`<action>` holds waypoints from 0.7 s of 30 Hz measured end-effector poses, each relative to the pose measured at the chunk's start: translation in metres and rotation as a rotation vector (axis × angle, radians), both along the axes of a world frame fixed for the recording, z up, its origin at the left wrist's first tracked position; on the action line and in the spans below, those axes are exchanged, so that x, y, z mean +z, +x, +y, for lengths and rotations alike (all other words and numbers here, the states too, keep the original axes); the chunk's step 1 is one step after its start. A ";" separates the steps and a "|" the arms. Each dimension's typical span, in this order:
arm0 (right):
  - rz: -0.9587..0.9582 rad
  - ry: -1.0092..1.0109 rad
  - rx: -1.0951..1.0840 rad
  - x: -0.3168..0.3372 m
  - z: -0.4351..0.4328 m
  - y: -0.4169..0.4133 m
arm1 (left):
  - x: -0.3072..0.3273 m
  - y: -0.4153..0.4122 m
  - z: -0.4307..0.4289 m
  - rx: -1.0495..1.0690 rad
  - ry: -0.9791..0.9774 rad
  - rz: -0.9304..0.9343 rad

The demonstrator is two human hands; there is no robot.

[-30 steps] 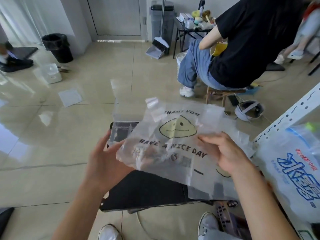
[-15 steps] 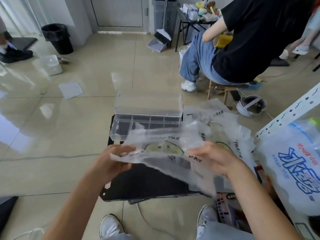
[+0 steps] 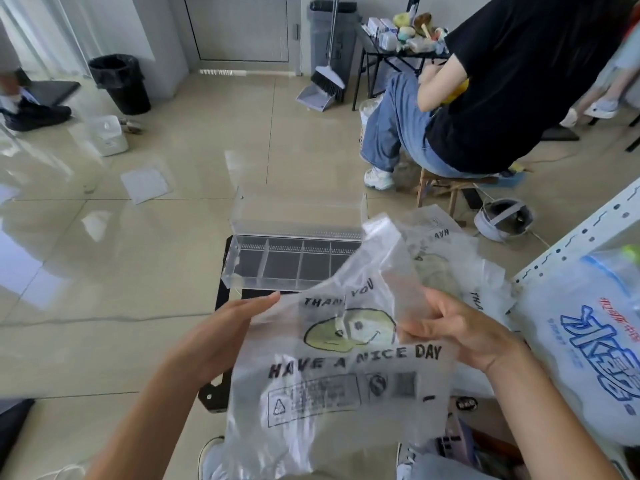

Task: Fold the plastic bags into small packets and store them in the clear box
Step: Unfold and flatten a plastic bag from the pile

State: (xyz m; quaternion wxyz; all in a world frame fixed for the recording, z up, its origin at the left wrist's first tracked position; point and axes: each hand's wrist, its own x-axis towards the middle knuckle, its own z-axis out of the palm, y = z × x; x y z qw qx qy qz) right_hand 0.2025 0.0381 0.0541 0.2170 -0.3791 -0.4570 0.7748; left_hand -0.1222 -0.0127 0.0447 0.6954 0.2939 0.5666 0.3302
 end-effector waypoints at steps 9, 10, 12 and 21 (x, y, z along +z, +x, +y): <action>-0.257 0.148 -0.260 -0.003 0.008 -0.012 | -0.003 -0.013 -0.001 0.057 0.131 -0.075; -0.272 0.182 -0.260 -0.001 0.007 -0.016 | -0.002 -0.012 -0.002 0.022 0.155 -0.057; -0.262 0.238 -0.272 -0.004 0.008 -0.016 | -0.001 -0.011 -0.001 0.051 0.187 -0.022; -0.134 0.172 -0.393 -0.011 0.015 -0.013 | 0.004 -0.015 0.002 0.182 0.292 -0.028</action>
